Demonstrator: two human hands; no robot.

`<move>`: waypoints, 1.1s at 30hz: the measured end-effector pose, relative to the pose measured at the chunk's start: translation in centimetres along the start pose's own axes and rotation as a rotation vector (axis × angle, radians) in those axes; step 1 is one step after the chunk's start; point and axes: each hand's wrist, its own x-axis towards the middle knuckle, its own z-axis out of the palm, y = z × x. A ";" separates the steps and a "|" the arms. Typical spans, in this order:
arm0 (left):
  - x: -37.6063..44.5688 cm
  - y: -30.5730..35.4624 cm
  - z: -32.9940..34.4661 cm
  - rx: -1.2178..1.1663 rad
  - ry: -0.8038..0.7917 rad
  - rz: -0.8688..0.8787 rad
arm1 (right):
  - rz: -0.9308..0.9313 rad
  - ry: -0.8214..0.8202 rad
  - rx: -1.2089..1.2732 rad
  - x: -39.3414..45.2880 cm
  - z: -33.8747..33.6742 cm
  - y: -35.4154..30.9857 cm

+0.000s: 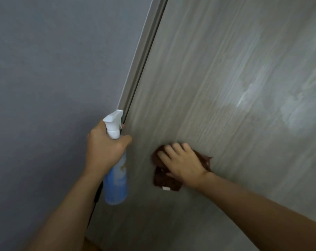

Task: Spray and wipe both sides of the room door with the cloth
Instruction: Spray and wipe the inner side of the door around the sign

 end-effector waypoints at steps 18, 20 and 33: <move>-1.5 0.4 2.3 0.047 -0.096 0.102 | 0.386 0.047 0.071 -3.8 -1.1 -0.9; -2.0 0.7 2.9 0.072 -0.122 0.129 | 0.589 0.100 0.028 -3.2 -3.2 3.2; -5.9 2.1 8.6 -0.005 -0.226 0.206 | 0.760 -0.040 0.237 -7.9 -1.3 -6.0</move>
